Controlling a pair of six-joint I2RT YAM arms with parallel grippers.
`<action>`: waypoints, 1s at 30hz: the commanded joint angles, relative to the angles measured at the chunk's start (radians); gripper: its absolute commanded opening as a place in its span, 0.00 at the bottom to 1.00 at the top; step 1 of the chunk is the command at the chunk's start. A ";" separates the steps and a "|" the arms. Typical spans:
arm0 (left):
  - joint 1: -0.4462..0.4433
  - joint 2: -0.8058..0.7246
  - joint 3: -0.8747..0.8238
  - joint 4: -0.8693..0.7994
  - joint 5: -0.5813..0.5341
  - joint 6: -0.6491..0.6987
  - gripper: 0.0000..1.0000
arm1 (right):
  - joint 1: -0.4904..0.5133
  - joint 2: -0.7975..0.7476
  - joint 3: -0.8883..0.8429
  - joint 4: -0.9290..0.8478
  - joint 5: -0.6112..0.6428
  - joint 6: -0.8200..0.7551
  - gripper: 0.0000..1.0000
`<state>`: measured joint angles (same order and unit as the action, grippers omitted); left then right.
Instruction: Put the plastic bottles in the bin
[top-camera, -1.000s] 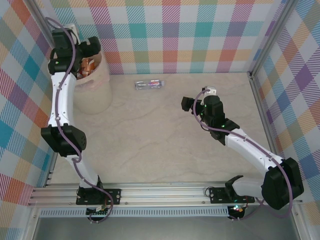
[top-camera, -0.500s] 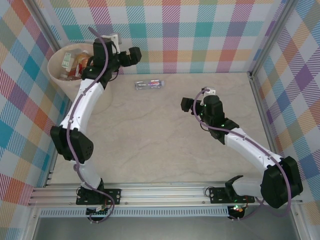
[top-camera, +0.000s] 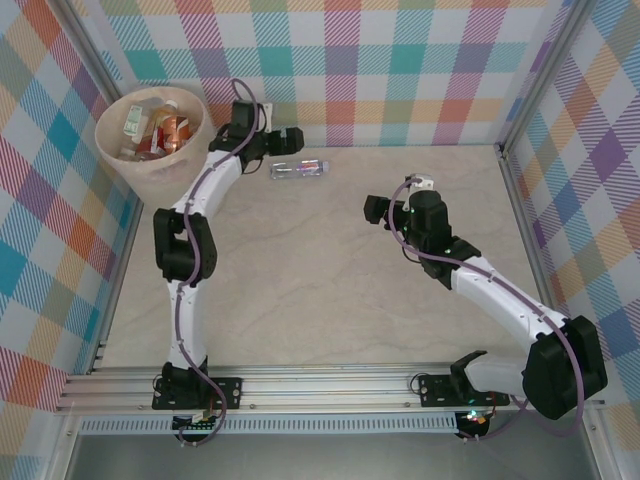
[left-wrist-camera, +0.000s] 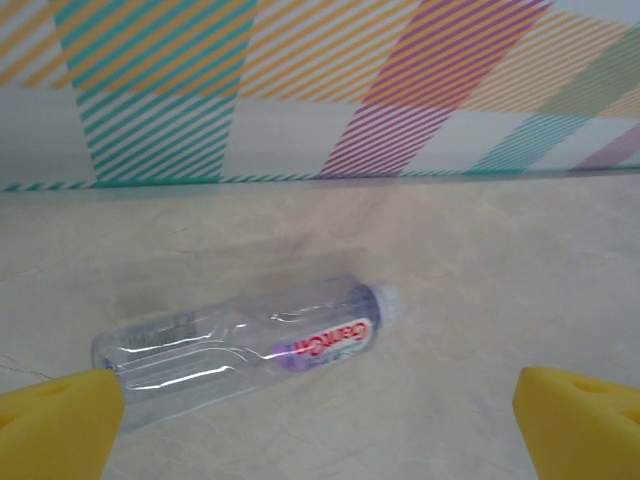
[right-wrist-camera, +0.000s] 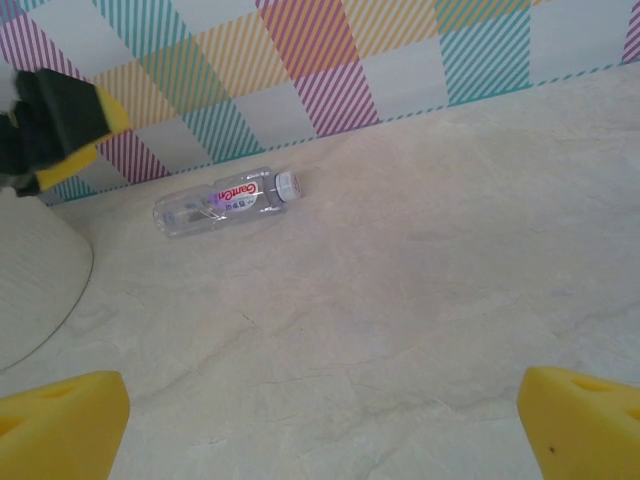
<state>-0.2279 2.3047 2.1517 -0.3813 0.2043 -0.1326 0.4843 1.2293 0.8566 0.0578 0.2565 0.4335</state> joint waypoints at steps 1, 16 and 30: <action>-0.011 0.083 0.098 0.067 -0.064 0.036 1.00 | -0.004 -0.001 0.006 -0.015 0.004 -0.001 1.00; -0.010 0.418 0.477 -0.037 0.012 0.114 1.00 | -0.007 -0.005 -0.001 -0.056 0.044 -0.006 1.00; -0.019 0.350 0.417 -0.314 0.076 0.350 1.00 | -0.007 -0.004 -0.006 -0.049 0.032 0.009 1.00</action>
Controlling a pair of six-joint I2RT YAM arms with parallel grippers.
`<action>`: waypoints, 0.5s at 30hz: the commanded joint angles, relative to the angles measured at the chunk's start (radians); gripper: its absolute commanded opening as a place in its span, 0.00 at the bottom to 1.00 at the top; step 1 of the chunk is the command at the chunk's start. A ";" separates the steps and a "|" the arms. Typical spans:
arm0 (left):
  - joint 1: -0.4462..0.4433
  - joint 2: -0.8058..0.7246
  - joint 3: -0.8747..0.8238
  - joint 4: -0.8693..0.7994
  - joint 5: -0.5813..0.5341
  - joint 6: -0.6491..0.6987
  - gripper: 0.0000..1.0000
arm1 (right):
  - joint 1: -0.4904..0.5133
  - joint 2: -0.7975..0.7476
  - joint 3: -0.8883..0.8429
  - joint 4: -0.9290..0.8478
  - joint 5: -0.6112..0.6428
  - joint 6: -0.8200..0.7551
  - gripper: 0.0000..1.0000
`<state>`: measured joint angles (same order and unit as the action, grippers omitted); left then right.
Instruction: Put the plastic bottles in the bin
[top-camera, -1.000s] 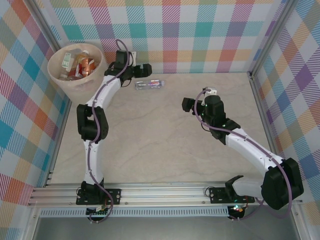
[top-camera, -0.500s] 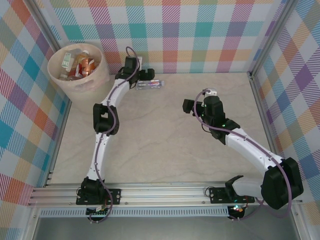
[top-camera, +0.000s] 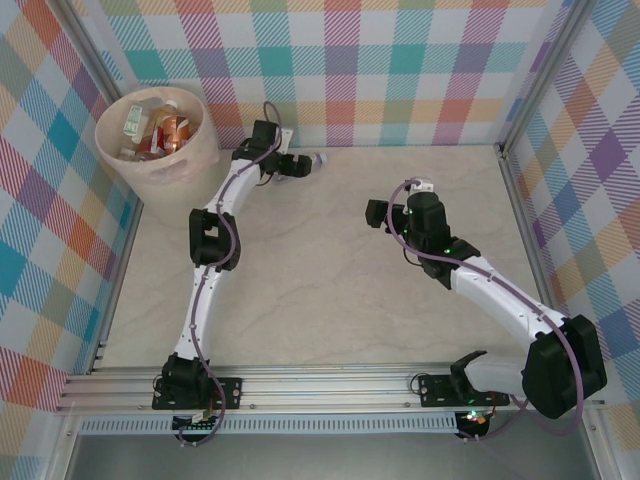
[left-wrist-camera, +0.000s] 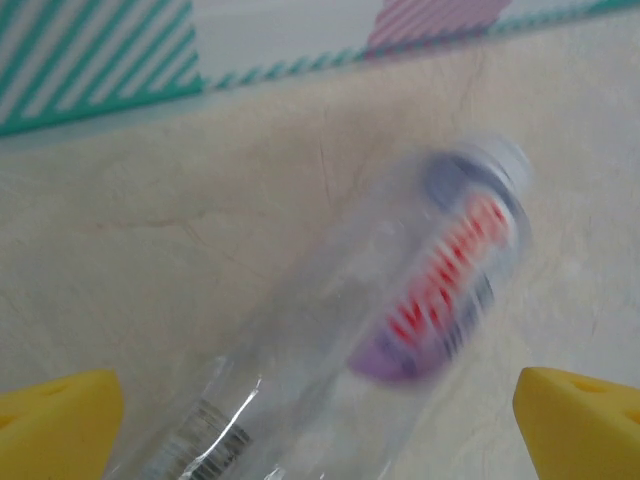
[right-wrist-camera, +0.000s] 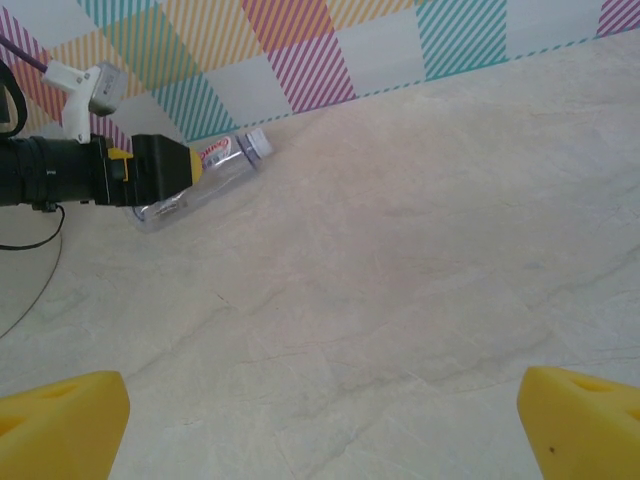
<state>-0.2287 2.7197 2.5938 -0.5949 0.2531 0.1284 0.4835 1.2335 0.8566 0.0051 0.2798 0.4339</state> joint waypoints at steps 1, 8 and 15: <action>-0.025 -0.089 -0.070 -0.091 0.008 0.110 1.00 | -0.006 -0.007 -0.008 0.004 0.009 0.010 1.00; -0.072 -0.116 -0.192 -0.029 -0.285 0.176 0.98 | -0.007 0.008 -0.002 0.012 -0.004 0.010 1.00; -0.073 -0.034 -0.085 -0.057 -0.343 0.067 0.85 | -0.006 0.012 0.001 0.009 -0.002 0.011 1.00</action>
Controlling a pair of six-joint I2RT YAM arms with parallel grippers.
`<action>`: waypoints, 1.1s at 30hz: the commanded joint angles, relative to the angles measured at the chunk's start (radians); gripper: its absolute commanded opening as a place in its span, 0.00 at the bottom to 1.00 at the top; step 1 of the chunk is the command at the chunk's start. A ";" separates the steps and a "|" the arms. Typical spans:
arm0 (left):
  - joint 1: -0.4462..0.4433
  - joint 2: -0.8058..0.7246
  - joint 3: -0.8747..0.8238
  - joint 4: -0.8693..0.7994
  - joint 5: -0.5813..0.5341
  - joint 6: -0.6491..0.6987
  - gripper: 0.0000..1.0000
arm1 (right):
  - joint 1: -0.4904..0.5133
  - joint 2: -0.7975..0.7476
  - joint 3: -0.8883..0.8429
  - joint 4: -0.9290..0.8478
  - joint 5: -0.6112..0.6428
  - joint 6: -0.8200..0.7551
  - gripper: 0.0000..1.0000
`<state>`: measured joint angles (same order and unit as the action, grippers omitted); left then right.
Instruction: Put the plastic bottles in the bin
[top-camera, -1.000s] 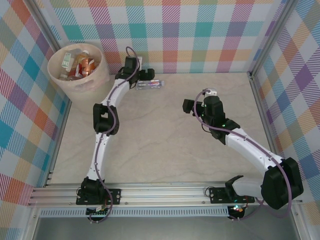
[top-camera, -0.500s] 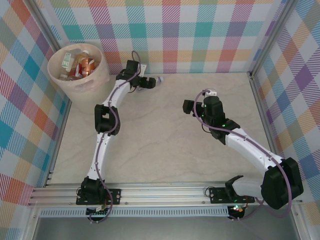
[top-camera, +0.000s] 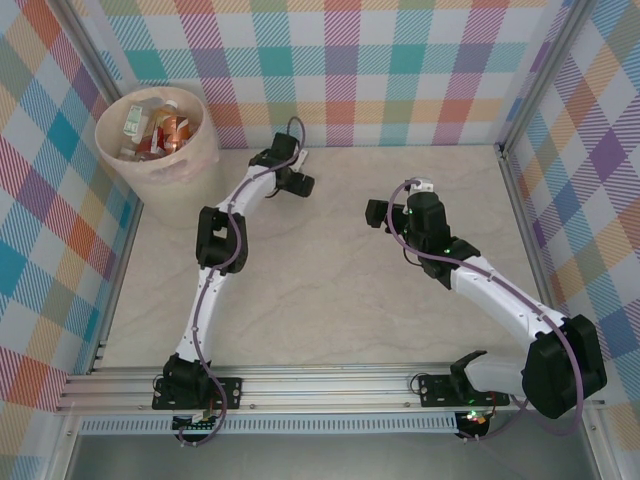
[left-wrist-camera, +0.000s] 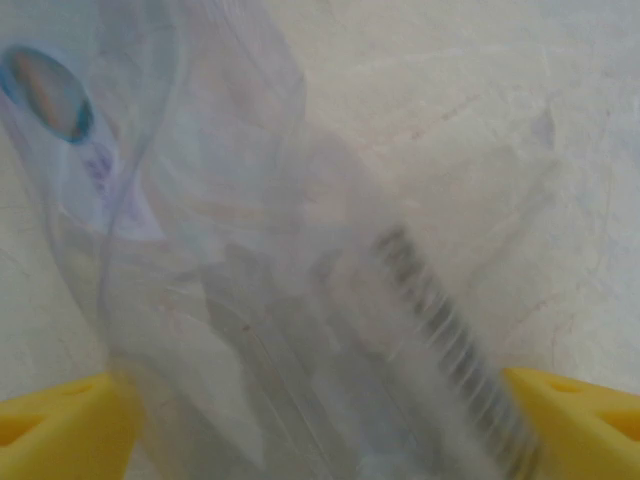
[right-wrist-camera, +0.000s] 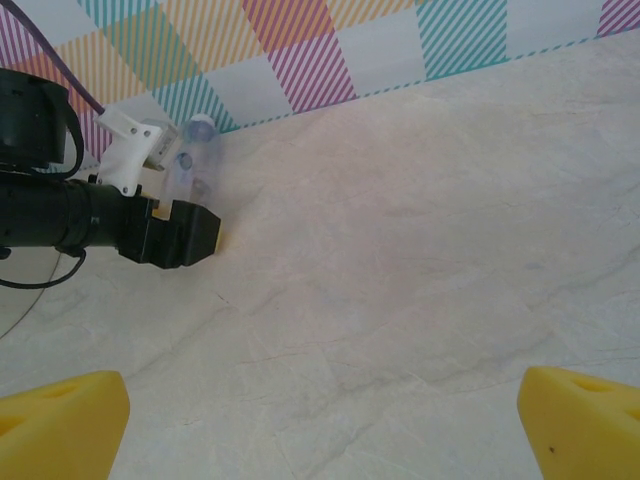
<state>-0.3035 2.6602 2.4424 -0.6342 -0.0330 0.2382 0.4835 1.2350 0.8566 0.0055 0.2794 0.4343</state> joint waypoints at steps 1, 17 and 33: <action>0.001 0.034 0.076 -0.016 -0.072 -0.056 0.82 | -0.006 0.011 0.001 0.008 -0.002 0.011 1.00; 0.006 0.053 0.075 -0.024 -0.140 -0.123 0.69 | -0.006 0.019 0.005 0.008 -0.005 0.015 1.00; -0.002 -0.270 -0.299 0.168 -0.096 -0.210 0.48 | -0.006 0.010 -0.006 0.111 -0.170 -0.087 1.00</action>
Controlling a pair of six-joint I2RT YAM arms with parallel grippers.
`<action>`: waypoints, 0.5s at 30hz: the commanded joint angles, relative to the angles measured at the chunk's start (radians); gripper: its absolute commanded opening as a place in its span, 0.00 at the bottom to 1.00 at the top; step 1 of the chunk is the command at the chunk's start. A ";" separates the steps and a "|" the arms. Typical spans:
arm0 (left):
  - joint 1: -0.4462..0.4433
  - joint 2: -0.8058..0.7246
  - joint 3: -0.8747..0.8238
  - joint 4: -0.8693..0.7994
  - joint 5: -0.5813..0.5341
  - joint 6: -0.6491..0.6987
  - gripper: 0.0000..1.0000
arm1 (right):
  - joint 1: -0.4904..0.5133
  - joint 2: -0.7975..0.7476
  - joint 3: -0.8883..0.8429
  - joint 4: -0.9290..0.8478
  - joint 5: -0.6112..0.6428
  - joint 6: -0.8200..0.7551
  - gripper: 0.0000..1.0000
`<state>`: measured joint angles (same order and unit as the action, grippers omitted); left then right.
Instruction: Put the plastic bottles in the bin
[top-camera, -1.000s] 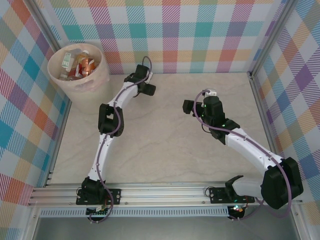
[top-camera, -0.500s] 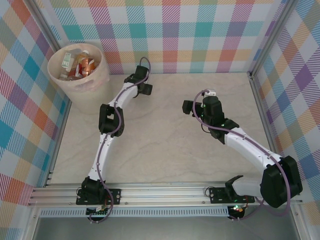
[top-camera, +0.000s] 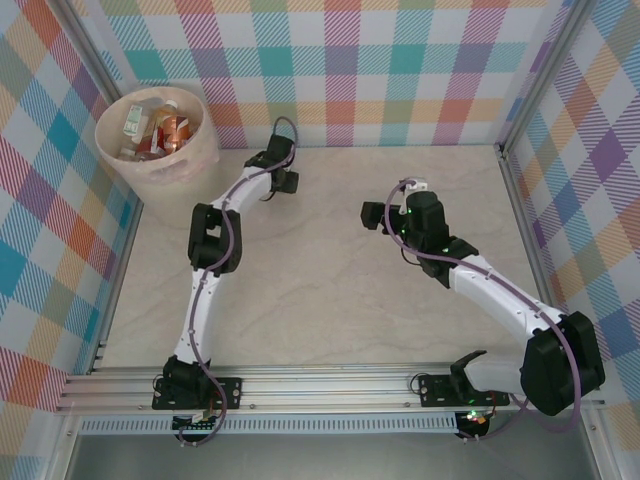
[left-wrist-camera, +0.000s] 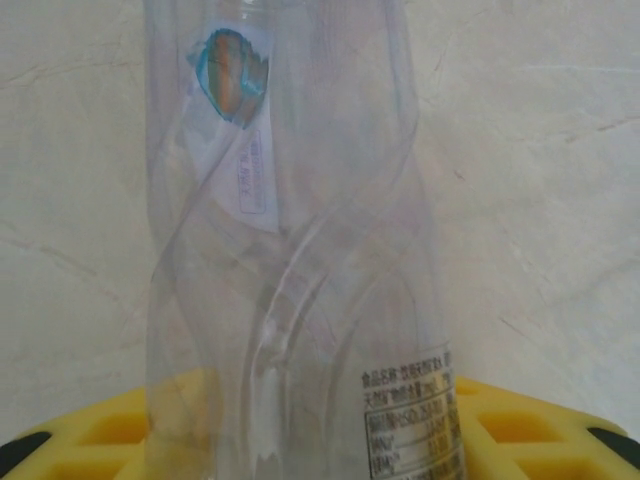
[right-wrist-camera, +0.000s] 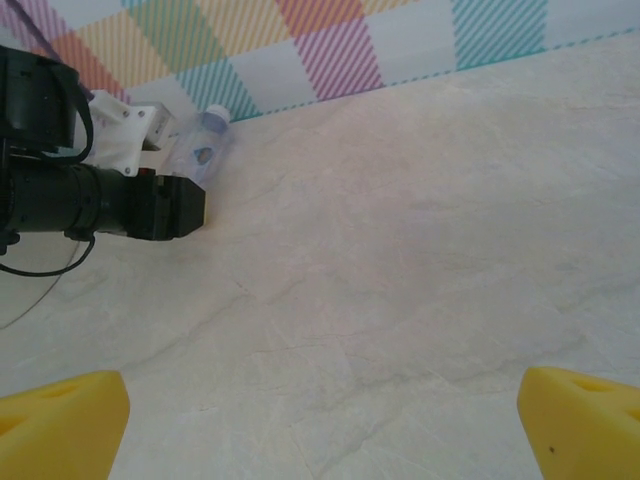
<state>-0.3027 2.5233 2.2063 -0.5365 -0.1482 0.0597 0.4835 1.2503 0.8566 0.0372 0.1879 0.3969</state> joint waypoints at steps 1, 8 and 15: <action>-0.005 -0.163 -0.096 0.086 0.028 -0.038 0.47 | -0.005 -0.009 -0.013 0.100 -0.092 -0.056 1.00; -0.027 -0.432 -0.382 0.177 0.063 -0.078 0.46 | -0.003 -0.012 -0.009 0.155 -0.204 -0.100 1.00; -0.042 -0.747 -0.575 0.144 0.065 -0.154 0.44 | -0.001 0.013 0.031 0.206 -0.327 -0.109 1.00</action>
<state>-0.3264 1.9015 1.6638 -0.3946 -0.0895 -0.0402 0.4835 1.2507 0.8494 0.1688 -0.0620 0.3054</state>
